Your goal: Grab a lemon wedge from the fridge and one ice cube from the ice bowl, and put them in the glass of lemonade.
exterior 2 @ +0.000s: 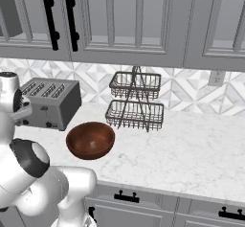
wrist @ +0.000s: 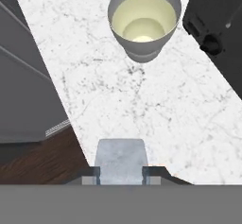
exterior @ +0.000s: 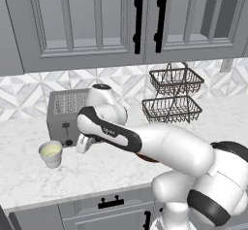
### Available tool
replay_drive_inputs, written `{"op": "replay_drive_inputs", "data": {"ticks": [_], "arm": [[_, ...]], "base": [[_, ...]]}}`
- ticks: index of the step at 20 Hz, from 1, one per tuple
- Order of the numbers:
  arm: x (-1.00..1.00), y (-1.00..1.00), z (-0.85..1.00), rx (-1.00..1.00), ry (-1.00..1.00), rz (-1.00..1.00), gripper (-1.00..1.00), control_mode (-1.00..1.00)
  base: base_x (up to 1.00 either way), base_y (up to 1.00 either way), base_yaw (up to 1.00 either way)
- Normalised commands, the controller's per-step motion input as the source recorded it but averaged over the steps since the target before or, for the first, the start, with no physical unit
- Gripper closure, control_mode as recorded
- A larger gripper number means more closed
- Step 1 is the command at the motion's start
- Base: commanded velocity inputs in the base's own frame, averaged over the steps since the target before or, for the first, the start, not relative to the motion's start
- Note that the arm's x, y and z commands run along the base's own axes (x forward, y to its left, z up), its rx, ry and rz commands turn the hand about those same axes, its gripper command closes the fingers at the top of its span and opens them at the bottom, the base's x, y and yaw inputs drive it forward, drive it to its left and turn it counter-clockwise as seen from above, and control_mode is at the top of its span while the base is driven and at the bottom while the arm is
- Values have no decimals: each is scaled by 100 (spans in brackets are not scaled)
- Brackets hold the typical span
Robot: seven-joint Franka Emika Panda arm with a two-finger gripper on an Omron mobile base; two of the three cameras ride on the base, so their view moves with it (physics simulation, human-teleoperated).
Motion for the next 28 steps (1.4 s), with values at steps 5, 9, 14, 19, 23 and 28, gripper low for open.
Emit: {"op": "replay_drive_inputs", "data": {"ticks": [5, 9, 14, 19, 23, 28], "arm": [[10, 44, 20, 0, -1, 0, 100, -100], [23, 24, 0, 0, 0, 0, 100, -100], [15, 14, 0, 0, 0, 0, 100, -100], [2, 7, 0, 0, -1, 0, 100, -100], [15, 5, 0, 0, -4, 0, 100, -100], [44, 2, 0, 0, -3, -5, 100, -100]], "base": [[0, 0, 0], [0, 0, 0], [0, 0, 0], [0, 0, 0], [0, 0, 0], [0, 0, 0]]}}
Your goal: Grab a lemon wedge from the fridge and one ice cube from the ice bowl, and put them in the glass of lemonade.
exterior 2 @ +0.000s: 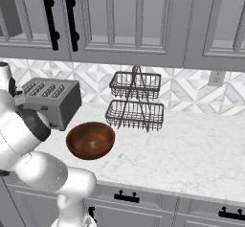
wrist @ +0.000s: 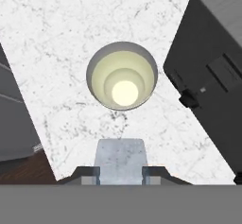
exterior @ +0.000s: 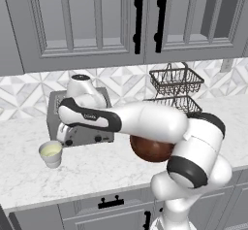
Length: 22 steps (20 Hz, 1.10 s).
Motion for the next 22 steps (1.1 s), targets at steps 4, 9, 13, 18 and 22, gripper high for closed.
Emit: {"op": "replay_drive_inputs", "data": {"ticks": [4, 9, 13, 18, 22], "arm": [[51, 27, -17, -1, 0, -4, 100, -100], [3, 43, -10, -1, -6, 0, 100, -100], [3, 54, 10, -4, -2, 0, 100, -100], [0, 16, -11, 0, 0, 0, 100, -100], [0, 0, -27, 0, 0, 0, 100, -100]], "base": [[0, 0, 0], [0, 0, 0], [0, 0, 0], [0, 0, 0], [0, 0, 0]]}}
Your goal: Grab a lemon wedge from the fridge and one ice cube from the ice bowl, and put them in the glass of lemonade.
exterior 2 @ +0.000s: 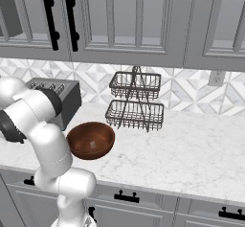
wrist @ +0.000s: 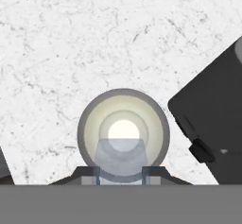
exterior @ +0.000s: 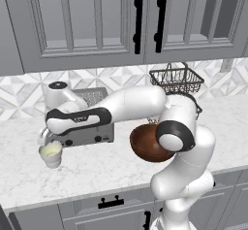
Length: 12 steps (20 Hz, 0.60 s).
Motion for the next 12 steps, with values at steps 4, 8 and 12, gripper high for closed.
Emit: {"op": "replay_drive_inputs", "data": {"ticks": [4, 8, 12], "arm": [[0, 0, -10, 0, 0, 0, 100, -100], [13, 3, -9, 0, 0, 0, 100, -100], [2, 0, -25, 0, 0, 0, 100, -100]], "base": [[0, 0, 0], [0, 0, 0], [0, 0, 0]]}}
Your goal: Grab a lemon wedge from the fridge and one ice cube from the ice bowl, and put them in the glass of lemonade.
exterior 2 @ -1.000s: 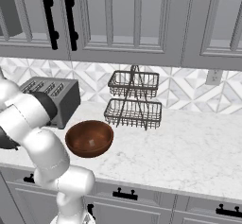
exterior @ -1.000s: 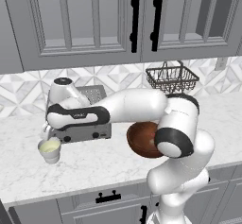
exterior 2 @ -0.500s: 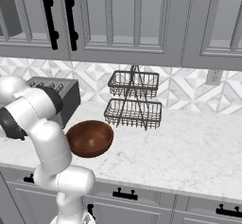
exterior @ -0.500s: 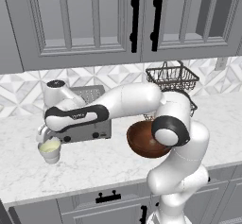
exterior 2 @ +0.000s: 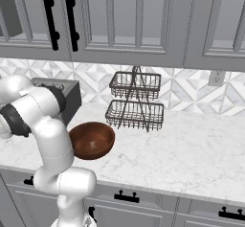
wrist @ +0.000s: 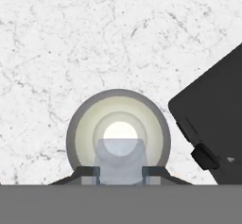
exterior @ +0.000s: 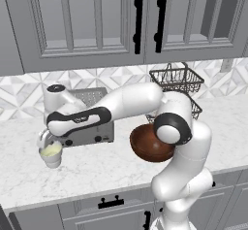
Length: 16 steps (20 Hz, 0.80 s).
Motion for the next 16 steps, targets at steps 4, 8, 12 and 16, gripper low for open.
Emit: {"op": "replay_drive_inputs", "data": {"ticks": [4, 8, 12, 16], "arm": [[1, 0, -19, 0, 0, 0, 100, -100], [3, 5, -5, 0, 0, 0, 100, -100], [0, 7, 0, 0, 0, 0, 100, -100], [0, 0, 0, 0, 0, 0, -100, -100]], "base": [[0, 0, 0], [0, 0, 0], [0, 0, 0], [0, 0, 0]]}}
